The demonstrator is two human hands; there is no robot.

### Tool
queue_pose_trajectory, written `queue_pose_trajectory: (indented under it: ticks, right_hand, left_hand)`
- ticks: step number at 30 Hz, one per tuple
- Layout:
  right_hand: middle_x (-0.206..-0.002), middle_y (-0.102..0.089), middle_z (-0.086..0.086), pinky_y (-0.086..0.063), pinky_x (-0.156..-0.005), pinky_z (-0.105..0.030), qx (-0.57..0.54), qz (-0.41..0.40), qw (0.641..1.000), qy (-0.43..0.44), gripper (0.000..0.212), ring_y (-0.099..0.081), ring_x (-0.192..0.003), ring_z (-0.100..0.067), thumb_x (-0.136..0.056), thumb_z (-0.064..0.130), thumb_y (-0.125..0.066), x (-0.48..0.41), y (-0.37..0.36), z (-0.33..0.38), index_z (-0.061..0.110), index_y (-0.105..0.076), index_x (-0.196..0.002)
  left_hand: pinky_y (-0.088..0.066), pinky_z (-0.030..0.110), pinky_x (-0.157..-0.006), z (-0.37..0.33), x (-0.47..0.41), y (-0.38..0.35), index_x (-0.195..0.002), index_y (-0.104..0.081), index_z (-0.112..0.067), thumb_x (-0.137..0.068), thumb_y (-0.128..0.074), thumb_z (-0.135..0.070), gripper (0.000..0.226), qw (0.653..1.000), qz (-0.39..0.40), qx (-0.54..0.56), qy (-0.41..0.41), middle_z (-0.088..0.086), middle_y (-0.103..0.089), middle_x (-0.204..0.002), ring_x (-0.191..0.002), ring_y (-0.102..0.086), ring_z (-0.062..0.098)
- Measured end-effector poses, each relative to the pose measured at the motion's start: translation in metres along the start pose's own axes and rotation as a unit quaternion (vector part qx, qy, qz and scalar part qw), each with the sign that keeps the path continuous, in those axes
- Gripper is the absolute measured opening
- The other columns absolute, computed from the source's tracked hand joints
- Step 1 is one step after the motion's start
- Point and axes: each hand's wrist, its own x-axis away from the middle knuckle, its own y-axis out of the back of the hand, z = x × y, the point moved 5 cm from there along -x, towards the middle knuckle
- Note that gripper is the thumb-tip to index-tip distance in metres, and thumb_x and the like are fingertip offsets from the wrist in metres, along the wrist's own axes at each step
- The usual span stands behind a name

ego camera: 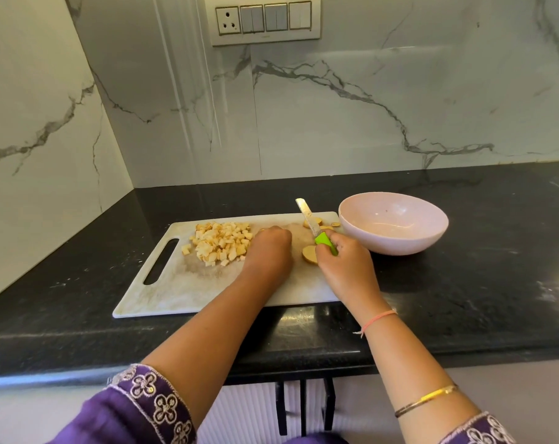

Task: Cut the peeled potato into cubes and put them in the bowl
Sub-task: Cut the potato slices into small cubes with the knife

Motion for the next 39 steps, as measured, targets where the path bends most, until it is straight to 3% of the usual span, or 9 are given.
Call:
queue_pose_trajectory:
  ticks: [3,7,12,14,20,24,28,33,39]
  right_hand:
    - [-0.097,-0.068,-0.015,-0.050,-0.079,-0.042,-0.005,-0.004,1.000,0.001,0.027,-0.060,-0.084,-0.030,-0.090,0.014,-0.048,-0.002,0.001,-0.001,0.007,-0.067,-0.106]
    - [-0.091,-0.068,-0.011,-0.045,-0.060,-0.031,-0.021,0.011,1.000,0.001,0.029,-0.051,-0.062,-0.020,-0.091,0.016,-0.047,-0.002,0.000,-0.005,0.013,-0.066,-0.112]
    - [-0.070,-0.062,-0.004,-0.032,-0.046,-0.018,-0.070,0.008,0.997,-0.035,0.031,-0.039,-0.050,-0.010,-0.093,0.018,-0.047,-0.010,0.003,-0.012,0.017,-0.065,-0.118]
    - [-0.056,-0.050,0.005,-0.029,-0.045,-0.024,-0.120,0.000,0.990,-0.068,0.030,-0.036,-0.047,-0.011,-0.093,0.017,-0.047,-0.012,0.003,-0.016,0.019,-0.066,-0.117]
    - [-0.050,-0.043,0.004,-0.024,-0.041,-0.021,-0.198,-0.002,0.974,-0.107,0.032,-0.031,-0.046,-0.011,-0.095,0.014,-0.046,-0.010,0.006,-0.015,0.034,-0.062,-0.077]
    - [-0.054,-0.042,-0.001,-0.024,-0.046,-0.026,-0.192,-0.006,0.975,-0.113,0.026,-0.032,-0.050,-0.014,-0.094,0.016,-0.046,-0.011,0.002,-0.015,0.023,-0.065,-0.077]
    - [-0.053,-0.041,-0.001,-0.027,-0.053,-0.034,-0.174,-0.025,0.978,-0.110,0.020,-0.034,-0.055,-0.020,-0.092,0.018,-0.047,-0.013,-0.001,-0.019,0.006,-0.061,-0.082]
    - [-0.053,-0.044,0.001,-0.030,-0.056,-0.034,-0.174,-0.027,0.977,-0.118,0.028,-0.036,-0.055,-0.018,-0.092,0.019,-0.048,-0.011,0.001,-0.022,0.022,-0.056,-0.066]
    - [-0.053,-0.044,0.001,-0.031,-0.057,-0.034,-0.179,-0.025,0.976,-0.121,0.029,-0.037,-0.056,-0.018,-0.093,0.017,-0.048,-0.013,0.004,-0.022,0.022,-0.055,-0.065]
  left_hand:
    - [-0.037,0.027,-0.068,0.009,-0.004,0.008,-0.096,-0.063,0.000,-0.091,-0.043,0.002,0.021,0.999,-0.008,-0.034,0.024,0.014,-0.060,-0.099,-0.086,-0.055,0.025]
    - [-0.040,0.025,-0.071,0.028,-0.010,0.014,-0.101,-0.063,0.002,-0.091,-0.043,0.006,0.023,0.997,-0.005,-0.045,0.064,0.015,-0.058,-0.105,-0.080,-0.049,0.021]
    - [-0.046,0.028,-0.085,0.035,-0.027,0.021,-0.113,-0.064,-0.004,-0.090,-0.050,0.006,0.029,0.996,-0.009,-0.031,0.078,0.012,-0.052,-0.121,-0.107,-0.053,0.027]
    - [-0.045,0.030,-0.089,0.031,-0.029,0.020,-0.113,-0.065,-0.005,-0.090,-0.050,0.005,0.030,0.997,-0.008,-0.028,0.066,0.011,-0.053,-0.122,-0.112,-0.050,0.027]
    - [-0.043,0.028,-0.087,0.011,-0.036,0.009,-0.120,-0.059,-0.010,-0.095,-0.045,-0.003,0.030,0.998,-0.030,0.056,0.025,0.008,-0.058,-0.122,-0.110,-0.052,0.024]
    - [-0.042,0.029,-0.089,-0.002,-0.052,-0.005,-0.130,-0.052,-0.016,-0.097,-0.047,-0.008,0.034,0.992,0.010,0.125,0.024,0.006,-0.056,-0.129,-0.118,-0.051,0.023]
    - [-0.039,0.037,-0.098,-0.008,-0.064,-0.024,-0.139,-0.041,-0.023,-0.097,-0.046,-0.013,0.043,0.987,0.109,0.114,0.011,0.011,-0.050,-0.134,-0.127,-0.040,0.028]
    - [-0.038,0.040,-0.100,-0.016,-0.072,-0.033,-0.142,-0.037,-0.021,-0.096,-0.049,-0.015,0.048,0.983,0.137,0.125,0.009,0.005,-0.049,-0.138,-0.129,-0.041,0.026]
    - [-0.041,0.041,-0.102,-0.013,-0.076,-0.035,-0.136,-0.045,-0.021,-0.093,-0.058,-0.021,0.046,0.982,0.112,0.149,0.025,0.002,-0.056,-0.132,-0.125,-0.043,0.025]
